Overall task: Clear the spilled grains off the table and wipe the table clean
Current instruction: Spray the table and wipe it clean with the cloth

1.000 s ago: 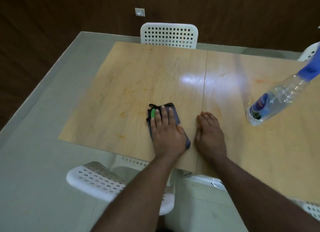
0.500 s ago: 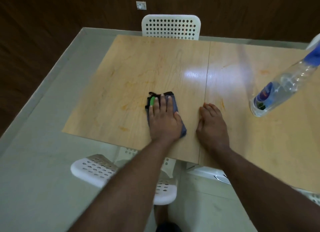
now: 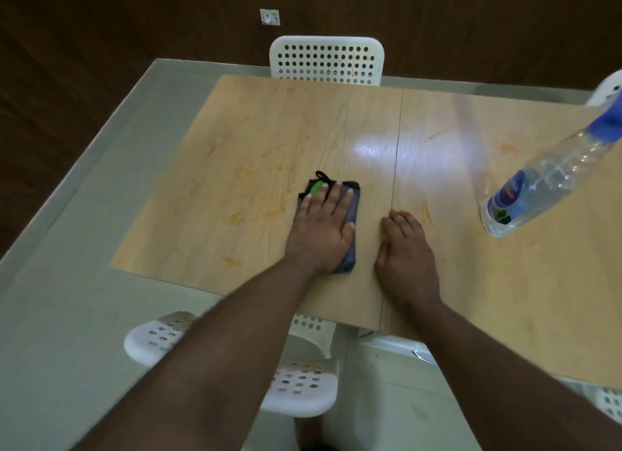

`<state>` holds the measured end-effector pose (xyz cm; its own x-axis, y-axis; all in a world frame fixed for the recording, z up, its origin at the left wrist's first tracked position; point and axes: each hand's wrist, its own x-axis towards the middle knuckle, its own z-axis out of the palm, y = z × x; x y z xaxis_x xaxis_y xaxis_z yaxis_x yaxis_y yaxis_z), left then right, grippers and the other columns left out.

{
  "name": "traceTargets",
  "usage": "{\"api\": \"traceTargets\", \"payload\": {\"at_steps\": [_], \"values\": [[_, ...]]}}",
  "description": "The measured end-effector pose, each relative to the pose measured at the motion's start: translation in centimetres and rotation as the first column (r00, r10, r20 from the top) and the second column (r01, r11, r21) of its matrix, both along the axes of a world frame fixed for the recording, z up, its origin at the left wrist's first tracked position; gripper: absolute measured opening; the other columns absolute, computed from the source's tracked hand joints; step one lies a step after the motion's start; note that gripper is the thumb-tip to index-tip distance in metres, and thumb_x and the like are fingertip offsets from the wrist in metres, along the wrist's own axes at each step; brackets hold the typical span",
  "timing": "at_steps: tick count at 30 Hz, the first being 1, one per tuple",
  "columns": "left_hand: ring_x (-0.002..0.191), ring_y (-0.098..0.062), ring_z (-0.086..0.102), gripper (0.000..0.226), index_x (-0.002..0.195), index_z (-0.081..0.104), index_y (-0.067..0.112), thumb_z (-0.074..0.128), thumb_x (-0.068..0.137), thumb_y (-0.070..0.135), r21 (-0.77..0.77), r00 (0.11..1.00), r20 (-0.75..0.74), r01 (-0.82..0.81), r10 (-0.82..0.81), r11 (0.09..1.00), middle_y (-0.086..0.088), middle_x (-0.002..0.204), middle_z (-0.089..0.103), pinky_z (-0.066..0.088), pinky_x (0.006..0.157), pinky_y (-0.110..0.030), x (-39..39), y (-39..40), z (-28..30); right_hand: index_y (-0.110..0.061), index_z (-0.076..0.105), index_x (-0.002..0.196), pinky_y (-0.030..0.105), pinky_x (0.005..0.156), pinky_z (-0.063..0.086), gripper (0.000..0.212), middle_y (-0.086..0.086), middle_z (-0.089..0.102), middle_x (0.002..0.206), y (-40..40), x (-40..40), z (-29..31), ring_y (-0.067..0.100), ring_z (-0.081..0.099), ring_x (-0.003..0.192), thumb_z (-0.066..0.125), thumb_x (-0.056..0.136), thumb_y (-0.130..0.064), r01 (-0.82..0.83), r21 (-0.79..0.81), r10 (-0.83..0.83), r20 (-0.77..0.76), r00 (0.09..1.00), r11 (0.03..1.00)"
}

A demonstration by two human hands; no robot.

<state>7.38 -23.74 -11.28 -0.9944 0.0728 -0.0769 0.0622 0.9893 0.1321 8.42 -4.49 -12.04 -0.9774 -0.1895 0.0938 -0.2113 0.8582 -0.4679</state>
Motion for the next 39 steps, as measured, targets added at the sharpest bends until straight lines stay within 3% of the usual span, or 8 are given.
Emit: {"api": "traceTargets", "payload": {"at_steps": [4,9,13,18,26,31,35,39], "values": [[0.163,-0.027,-0.003,0.070,0.169,-0.004,0.021,0.014,0.107,0.047,0.009,0.995,-0.001,-0.102,0.102,0.995,-0.005,0.177,-0.005,0.003,0.131,-0.048,-0.2,1.7,0.1,-0.011,0.049,0.156,0.037,0.128,0.023,0.050,0.006,0.043,0.165,0.1,0.0,-0.2,0.020,0.026,0.158,0.048,0.106,-0.022,-0.004,0.020,0.005,-0.019,1.000,1.000],[0.163,-0.023,-0.007,0.069,0.169,-0.004,0.023,0.014,0.107,0.048,0.030,0.997,-0.009,0.073,-0.073,0.997,-0.001,0.176,-0.011,0.003,0.131,-0.048,6.3,1.8,-0.2,-0.009,0.053,0.152,0.038,0.128,0.026,0.050,0.009,0.046,0.162,-0.2,-0.1,0.3,0.023,0.029,0.156,0.050,0.103,-0.017,-0.009,0.012,0.010,-0.029,1.000,1.000],[0.162,-0.021,-0.010,0.068,0.169,-0.005,0.024,0.015,0.108,0.049,0.031,0.989,-0.012,0.148,-0.148,0.988,0.000,0.176,-0.013,0.008,0.130,-0.050,5.6,1.0,-0.2,-0.008,0.060,0.143,0.041,0.124,0.033,0.044,0.011,0.054,0.154,-0.1,0.1,0.6,0.026,0.040,0.148,0.057,0.100,-0.015,0.007,-0.001,-0.007,-0.032,0.999,1.000],[0.162,-0.018,-0.010,0.067,0.169,0.000,0.025,0.020,0.109,0.049,-0.007,0.899,-0.002,0.438,-0.438,0.899,0.002,0.177,-0.008,0.008,0.131,-0.048,-0.9,-1.8,0.1,-0.010,0.069,0.112,0.042,0.089,0.052,0.019,0.007,0.061,0.112,0.0,-5.8,1.4,0.023,0.051,0.107,0.058,0.099,-0.017,-0.006,-0.001,0.006,-0.098,0.995,1.000],[0.163,-0.016,-0.007,0.067,0.169,0.002,0.027,0.016,0.108,0.051,-0.016,0.864,-0.004,0.503,-0.503,0.864,0.003,0.177,-0.005,0.007,0.130,-0.048,-14.8,-2.5,0.6,-0.011,0.066,0.117,0.041,0.084,0.052,0.021,0.005,0.059,0.115,-1.7,-18.8,1.6,0.023,0.052,0.107,0.050,0.105,-0.019,0.218,-0.102,-0.226,-0.075,0.971,0.971],[0.163,-0.016,-0.007,0.068,0.169,0.000,0.029,0.012,0.106,0.054,-0.021,0.808,0.010,0.589,-0.589,0.808,0.003,0.177,-0.003,0.000,0.131,-0.044,-26.9,-3.0,0.6,-0.015,0.058,0.129,0.040,0.076,0.052,0.026,0.003,0.055,0.120,-3.1,-20.9,1.1,0.024,0.051,0.105,0.052,0.104,-0.017,0.252,-0.010,-0.252,-0.119,0.960,0.968],[0.163,-0.020,0.001,0.071,0.169,0.005,0.028,0.012,0.104,0.054,-0.019,0.900,-0.023,0.436,-0.436,0.900,0.002,0.177,0.002,0.002,0.131,-0.043,-34.2,-2.0,0.7,-0.016,0.055,0.135,0.040,0.075,0.054,0.031,0.004,0.053,0.127,-2.9,-21.3,0.8,0.024,0.050,0.107,0.054,0.104,-0.021,0.233,0.052,-0.227,-0.109,0.968,0.971],[0.162,-0.027,0.006,0.071,0.169,0.010,0.022,0.018,0.104,0.050,0.058,0.996,-0.033,-0.087,0.089,0.995,-0.004,0.177,0.009,0.006,0.131,-0.048,-32.5,0.5,0.4,-0.016,0.054,0.134,0.039,0.077,0.055,0.032,0.004,0.052,0.131,-2.9,-21.4,1.3,0.023,0.050,0.109,0.054,0.103,-0.024,0.231,0.080,-0.227,-0.051,0.972,0.970]]}}
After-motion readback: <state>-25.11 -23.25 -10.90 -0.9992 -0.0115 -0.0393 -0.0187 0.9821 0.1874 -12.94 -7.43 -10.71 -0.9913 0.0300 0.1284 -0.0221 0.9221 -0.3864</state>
